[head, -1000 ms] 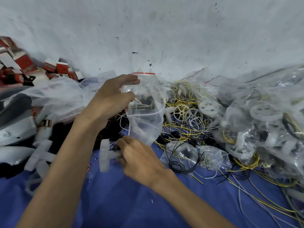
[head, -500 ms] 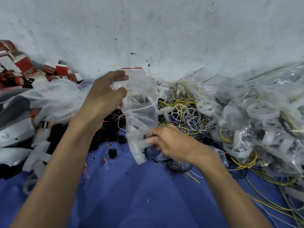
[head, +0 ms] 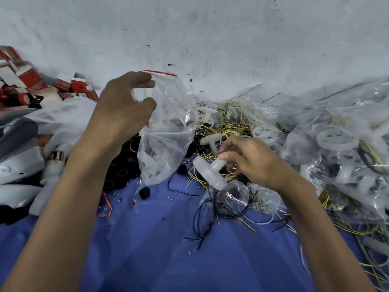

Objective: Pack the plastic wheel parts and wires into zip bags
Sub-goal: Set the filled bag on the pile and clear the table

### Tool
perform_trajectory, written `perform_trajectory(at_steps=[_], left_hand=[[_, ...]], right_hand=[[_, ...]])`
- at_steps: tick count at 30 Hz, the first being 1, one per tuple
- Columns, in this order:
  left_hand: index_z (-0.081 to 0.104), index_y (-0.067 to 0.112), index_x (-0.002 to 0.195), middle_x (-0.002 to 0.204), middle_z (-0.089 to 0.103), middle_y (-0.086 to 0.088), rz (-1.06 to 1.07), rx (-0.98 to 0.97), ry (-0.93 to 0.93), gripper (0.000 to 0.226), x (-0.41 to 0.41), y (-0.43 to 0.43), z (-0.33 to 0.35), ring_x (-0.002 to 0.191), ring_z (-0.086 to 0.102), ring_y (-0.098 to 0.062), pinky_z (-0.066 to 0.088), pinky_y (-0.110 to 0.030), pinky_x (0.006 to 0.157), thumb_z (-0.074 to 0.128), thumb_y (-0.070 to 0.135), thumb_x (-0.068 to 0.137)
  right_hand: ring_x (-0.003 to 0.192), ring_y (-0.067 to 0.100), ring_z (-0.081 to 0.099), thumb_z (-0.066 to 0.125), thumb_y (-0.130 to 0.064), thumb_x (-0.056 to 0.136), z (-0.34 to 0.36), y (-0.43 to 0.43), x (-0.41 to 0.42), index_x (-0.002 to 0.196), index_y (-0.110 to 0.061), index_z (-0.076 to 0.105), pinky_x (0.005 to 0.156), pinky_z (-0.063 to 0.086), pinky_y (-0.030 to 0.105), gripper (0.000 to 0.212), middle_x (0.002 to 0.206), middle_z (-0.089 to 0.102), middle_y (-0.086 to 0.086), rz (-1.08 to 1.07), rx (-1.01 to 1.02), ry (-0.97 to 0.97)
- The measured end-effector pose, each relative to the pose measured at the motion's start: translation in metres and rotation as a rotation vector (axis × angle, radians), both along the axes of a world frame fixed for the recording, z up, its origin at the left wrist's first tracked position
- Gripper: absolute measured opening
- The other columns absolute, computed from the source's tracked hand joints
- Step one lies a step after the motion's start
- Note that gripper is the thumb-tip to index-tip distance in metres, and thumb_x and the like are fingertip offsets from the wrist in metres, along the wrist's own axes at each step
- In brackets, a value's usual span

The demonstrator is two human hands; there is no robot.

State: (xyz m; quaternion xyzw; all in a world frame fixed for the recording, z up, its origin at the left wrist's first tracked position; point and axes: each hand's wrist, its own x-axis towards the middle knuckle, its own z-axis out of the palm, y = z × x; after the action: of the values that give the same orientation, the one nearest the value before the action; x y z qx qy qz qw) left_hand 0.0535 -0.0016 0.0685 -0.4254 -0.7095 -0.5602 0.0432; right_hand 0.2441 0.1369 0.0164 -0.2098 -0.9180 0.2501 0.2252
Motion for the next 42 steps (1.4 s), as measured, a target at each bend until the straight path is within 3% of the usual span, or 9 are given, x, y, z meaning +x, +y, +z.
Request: perform_trajectory(at_steps=[4,10,14,18,22,25,28,36,42], left_hand=[[0.057,0.025,0.123,0.113,0.061,0.022,0.062,-0.093,0.105,0.047,0.003,-0.01,0.008,0.057,0.053,-0.002,0.045,-0.027,0.078,0.058,0.008,0.079],[0.06,0.029,0.121,0.079,0.052,0.023,0.085,-0.273,0.228,0.049,0.009,-0.027,0.02,0.055,0.053,-0.002,0.039,-0.024,0.076,0.063,0.008,0.077],[0.058,0.033,0.122,0.061,0.034,0.023,-0.044,-0.469,0.361,0.053,0.021,-0.022,0.015,0.051,0.04,0.004,0.03,-0.005,0.057,0.067,0.009,0.076],[0.048,0.036,0.132,0.114,0.06,0.018,-0.246,-0.655,0.431,0.064,0.036,-0.005,0.002,0.089,0.049,0.01,0.032,-0.01,0.083,0.072,0.014,0.077],[0.056,0.048,0.1,0.07,0.053,0.026,-0.299,-0.603,0.426,0.042,0.044,-0.001,-0.002,0.061,0.051,0.007,0.034,-0.007,0.058,0.075,0.021,0.074],[0.053,0.043,0.083,0.055,0.053,0.038,-0.398,-0.54,0.354,0.039,0.04,-0.003,0.002,0.054,0.049,0.022,0.036,-0.003,0.051,0.076,0.013,0.073],[0.06,0.033,0.097,0.057,0.059,0.033,-0.482,-0.459,0.192,0.043,0.036,-0.006,0.006,0.044,0.051,0.01,0.035,-0.002,0.046,0.075,0.0,0.073],[0.053,0.02,0.131,0.076,0.063,0.023,-0.554,-0.49,0.05,0.075,0.038,-0.011,0.011,0.059,0.056,0.009,0.038,-0.002,0.057,0.08,0.001,0.064],[0.049,0.019,0.134,0.046,0.055,0.028,-0.621,-0.528,0.052,0.071,0.032,-0.02,0.014,0.042,0.05,0.005,0.033,-0.001,0.045,0.073,-0.007,0.072]], right_hand=[[0.058,-0.002,0.063,0.056,0.002,0.088,0.011,0.001,0.012,0.094,-0.018,0.058,0.055,0.047,0.008,0.021,0.078,0.063,-0.003,0.016,-0.061,0.163],[0.068,0.008,0.069,0.061,0.002,0.085,0.028,-0.007,0.021,0.088,-0.024,0.061,0.068,0.056,0.021,0.026,0.082,0.07,0.003,-0.027,-0.145,0.439],[0.065,0.005,0.064,0.056,-0.004,0.089,0.043,-0.018,0.022,0.086,-0.007,0.062,0.067,0.051,0.014,0.008,0.069,0.068,-0.006,0.012,-0.54,0.826],[0.068,0.01,0.062,0.048,-0.001,0.089,0.052,-0.036,0.016,0.075,-0.005,0.067,0.06,0.052,0.016,0.024,0.077,0.067,0.004,0.149,-0.974,0.922],[0.062,0.01,0.068,0.052,-0.003,0.077,0.05,-0.052,0.007,0.059,-0.011,0.069,0.053,0.053,0.018,0.027,0.068,0.071,0.001,0.266,-1.065,0.817],[0.06,0.008,0.065,0.044,-0.005,0.093,0.043,-0.048,0.004,0.081,-0.008,0.061,0.058,0.055,0.021,0.021,0.067,0.068,-0.003,0.172,-0.969,0.665],[0.069,0.01,0.066,0.049,-0.013,0.094,0.036,-0.045,0.004,0.088,-0.011,0.06,0.071,0.055,0.023,0.013,0.075,0.069,-0.003,0.101,-0.844,0.547],[0.065,0.005,0.069,0.059,-0.021,0.089,0.029,-0.047,-0.008,0.076,-0.022,0.063,0.058,0.049,0.011,0.014,0.071,0.072,-0.008,0.02,-0.42,0.529],[0.078,0.015,0.069,0.047,-0.052,0.085,0.024,-0.042,-0.003,0.093,-0.022,0.052,0.069,0.052,0.031,0.031,0.082,0.072,-0.005,-0.198,0.315,0.183]])
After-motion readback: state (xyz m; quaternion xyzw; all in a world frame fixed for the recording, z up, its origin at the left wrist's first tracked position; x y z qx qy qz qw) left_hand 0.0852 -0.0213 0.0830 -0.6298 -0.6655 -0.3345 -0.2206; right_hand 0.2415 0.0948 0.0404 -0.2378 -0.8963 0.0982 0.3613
